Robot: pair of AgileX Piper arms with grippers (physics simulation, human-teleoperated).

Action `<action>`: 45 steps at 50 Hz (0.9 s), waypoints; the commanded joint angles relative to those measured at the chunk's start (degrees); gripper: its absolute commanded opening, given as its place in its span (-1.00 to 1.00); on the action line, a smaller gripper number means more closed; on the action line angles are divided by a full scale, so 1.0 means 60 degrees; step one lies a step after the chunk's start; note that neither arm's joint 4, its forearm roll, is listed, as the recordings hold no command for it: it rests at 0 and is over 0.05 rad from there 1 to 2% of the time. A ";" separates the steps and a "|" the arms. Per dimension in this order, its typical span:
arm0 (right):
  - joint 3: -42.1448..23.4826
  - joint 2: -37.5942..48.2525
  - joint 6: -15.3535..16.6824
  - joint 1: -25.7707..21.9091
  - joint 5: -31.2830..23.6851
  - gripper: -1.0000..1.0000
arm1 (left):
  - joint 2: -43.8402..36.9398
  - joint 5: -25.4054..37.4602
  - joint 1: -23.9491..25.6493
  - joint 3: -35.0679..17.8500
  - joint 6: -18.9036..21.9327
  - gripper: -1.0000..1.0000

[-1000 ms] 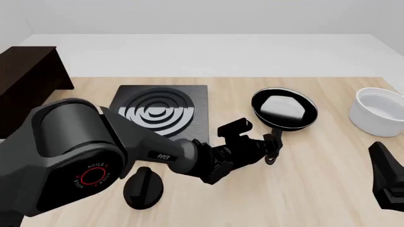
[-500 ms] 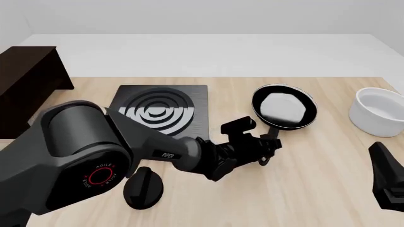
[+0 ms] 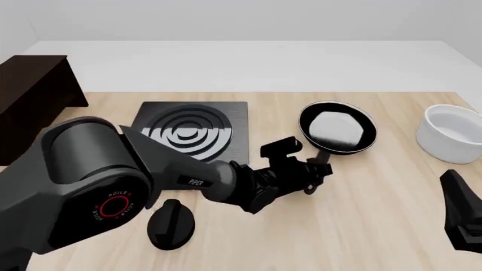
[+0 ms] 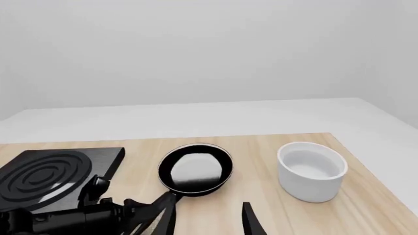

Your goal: Put the frying pan on top of the cabinet.

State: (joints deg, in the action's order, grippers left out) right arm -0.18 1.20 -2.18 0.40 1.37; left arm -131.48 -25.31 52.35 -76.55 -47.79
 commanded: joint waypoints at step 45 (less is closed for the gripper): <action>-0.0025 -0.0156 0.0116 -0.0027 -0.0169 1.00 | 0.4931 -0.1279 -0.1528 0.3861 0.0710 -1.00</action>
State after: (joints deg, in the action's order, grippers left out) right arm -0.25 0.60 -1.43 0.16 0.70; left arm -109.14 -30.88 45.31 -57.00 -45.13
